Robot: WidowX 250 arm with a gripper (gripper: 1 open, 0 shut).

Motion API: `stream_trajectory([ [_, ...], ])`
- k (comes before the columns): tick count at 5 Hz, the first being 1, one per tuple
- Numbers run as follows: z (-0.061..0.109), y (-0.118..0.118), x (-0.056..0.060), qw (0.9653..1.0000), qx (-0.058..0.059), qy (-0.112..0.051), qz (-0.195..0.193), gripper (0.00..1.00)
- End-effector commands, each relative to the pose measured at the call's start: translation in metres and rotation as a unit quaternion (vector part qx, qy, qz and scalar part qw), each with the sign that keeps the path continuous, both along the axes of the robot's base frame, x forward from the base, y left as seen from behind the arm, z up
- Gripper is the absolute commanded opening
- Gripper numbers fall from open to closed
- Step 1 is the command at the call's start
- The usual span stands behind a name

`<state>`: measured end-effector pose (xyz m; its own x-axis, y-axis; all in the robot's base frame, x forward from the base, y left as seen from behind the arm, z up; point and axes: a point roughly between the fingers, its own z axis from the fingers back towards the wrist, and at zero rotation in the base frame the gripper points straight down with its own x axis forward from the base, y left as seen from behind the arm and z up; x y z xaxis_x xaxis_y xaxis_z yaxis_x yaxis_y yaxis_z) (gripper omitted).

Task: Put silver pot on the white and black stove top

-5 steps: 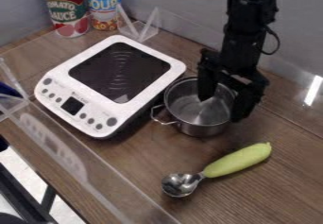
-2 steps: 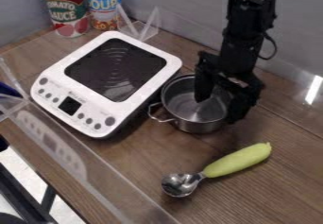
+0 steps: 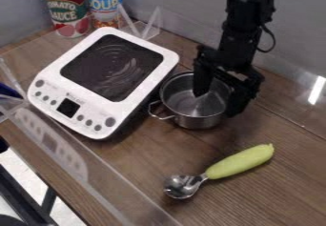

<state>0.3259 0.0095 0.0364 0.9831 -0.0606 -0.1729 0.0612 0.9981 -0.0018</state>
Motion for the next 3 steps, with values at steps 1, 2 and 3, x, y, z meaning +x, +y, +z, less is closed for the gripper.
stream_trajectory([
  [1,0.016,-0.004,-0.001,0.9998,0.008,-0.018,0.004,1.0],
  [2,0.021,0.003,-0.002,0.9999,0.007,-0.014,-0.003,0.0],
  [3,0.025,0.011,-0.003,0.9998,0.008,-0.013,-0.011,0.0],
])
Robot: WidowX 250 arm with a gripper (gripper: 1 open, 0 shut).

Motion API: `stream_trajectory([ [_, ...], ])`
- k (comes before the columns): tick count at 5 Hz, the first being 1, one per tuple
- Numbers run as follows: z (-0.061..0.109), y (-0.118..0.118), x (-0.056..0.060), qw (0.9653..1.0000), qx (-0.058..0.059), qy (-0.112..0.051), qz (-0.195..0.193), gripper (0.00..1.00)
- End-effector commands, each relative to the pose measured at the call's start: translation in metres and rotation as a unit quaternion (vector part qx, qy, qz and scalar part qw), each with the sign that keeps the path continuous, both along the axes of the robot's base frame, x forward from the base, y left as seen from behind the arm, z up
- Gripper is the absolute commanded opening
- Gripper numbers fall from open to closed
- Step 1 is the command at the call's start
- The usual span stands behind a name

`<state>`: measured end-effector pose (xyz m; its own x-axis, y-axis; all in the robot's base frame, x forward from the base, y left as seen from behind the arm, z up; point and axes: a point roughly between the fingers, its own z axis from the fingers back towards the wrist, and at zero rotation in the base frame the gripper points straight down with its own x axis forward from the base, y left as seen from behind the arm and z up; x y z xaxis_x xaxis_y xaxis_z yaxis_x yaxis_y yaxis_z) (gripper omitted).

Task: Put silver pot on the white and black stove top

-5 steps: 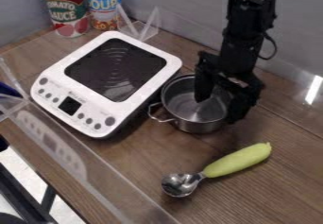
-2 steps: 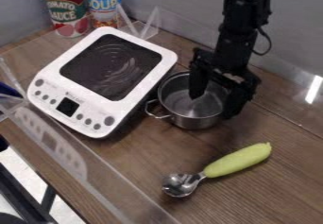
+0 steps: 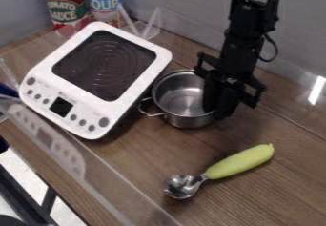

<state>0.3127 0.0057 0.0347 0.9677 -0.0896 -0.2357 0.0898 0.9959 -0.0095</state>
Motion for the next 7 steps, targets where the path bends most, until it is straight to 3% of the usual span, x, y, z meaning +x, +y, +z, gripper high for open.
stream_trajectory([
  [1,0.048,0.024,0.009,0.9987,0.017,-0.047,-0.009,0.0],
  [2,0.078,0.035,-0.008,0.9974,0.029,-0.061,-0.025,0.0],
  [3,0.106,0.061,-0.024,0.9964,0.043,-0.073,-0.011,0.0],
  [4,0.116,0.111,-0.019,0.9956,0.049,-0.079,0.013,0.0],
  [5,0.117,0.15,-0.012,0.9938,0.059,-0.079,0.053,1.0],
  [6,0.112,0.18,-0.005,0.991,0.071,-0.076,0.084,1.0],
  [7,0.103,0.183,0.0,0.989,0.071,-0.073,0.107,1.0],
])
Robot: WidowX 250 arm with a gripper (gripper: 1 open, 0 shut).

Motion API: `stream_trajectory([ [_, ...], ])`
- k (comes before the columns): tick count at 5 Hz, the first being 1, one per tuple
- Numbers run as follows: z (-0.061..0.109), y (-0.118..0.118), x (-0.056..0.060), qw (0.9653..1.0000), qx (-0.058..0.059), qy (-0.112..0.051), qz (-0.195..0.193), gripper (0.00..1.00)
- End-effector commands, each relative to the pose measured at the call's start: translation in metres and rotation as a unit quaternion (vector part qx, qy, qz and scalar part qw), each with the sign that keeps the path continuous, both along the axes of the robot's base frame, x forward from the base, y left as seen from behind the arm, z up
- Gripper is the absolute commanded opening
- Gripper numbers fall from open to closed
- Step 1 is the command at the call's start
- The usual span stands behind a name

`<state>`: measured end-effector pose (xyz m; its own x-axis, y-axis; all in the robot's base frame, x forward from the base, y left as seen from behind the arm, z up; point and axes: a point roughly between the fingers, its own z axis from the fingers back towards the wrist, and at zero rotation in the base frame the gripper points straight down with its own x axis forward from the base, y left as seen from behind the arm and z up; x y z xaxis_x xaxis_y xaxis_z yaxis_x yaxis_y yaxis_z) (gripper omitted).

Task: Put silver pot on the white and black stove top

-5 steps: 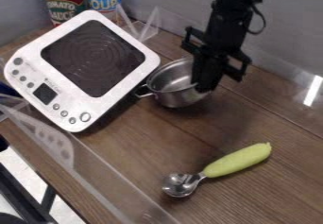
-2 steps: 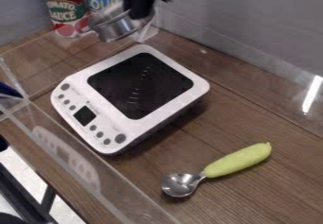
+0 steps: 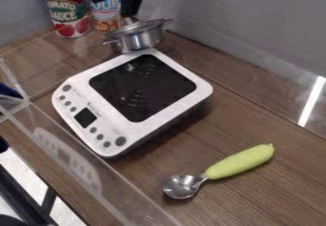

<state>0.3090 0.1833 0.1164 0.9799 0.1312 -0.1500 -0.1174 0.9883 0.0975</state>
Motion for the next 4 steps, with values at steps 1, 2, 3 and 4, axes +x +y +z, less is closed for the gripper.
stream_trajectory([
  [1,0.023,-0.008,-0.002,0.9997,0.006,-0.021,-0.008,1.0],
  [2,0.025,-0.021,-0.01,0.9997,-0.009,-0.01,-0.021,1.0],
  [3,0.024,-0.024,-0.018,0.9991,-0.023,-0.004,-0.034,1.0],
  [4,0.024,-0.026,-0.027,0.998,-0.036,-0.003,-0.053,1.0],
])
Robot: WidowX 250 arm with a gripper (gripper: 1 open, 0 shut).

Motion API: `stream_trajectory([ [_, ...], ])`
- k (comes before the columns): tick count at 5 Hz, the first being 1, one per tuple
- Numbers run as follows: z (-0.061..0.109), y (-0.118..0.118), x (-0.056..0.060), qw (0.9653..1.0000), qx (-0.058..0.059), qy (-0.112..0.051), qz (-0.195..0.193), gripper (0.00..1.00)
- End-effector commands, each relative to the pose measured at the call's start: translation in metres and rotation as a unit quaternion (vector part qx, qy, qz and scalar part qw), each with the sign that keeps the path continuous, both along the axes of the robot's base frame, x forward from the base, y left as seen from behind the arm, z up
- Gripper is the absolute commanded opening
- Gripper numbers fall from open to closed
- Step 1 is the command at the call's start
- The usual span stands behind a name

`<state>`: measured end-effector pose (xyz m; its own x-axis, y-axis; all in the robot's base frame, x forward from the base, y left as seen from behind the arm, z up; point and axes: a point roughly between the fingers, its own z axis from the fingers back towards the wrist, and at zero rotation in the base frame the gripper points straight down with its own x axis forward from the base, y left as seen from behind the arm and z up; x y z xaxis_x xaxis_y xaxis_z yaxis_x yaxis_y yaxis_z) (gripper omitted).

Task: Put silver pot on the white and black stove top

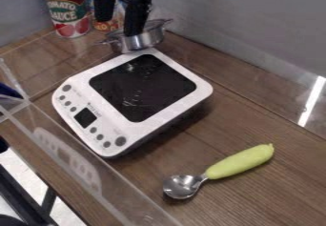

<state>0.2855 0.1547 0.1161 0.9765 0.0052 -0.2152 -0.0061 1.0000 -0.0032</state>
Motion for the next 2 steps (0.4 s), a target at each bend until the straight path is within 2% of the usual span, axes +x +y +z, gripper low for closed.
stream_trajectory([
  [1,0.0232,-0.0012,-0.0114,0.9988,0.004,-0.034,-0.035,1.0],
  [2,0.0254,-0.0029,-0.0183,0.9965,-0.004,-0.038,-0.074,1.0],
])
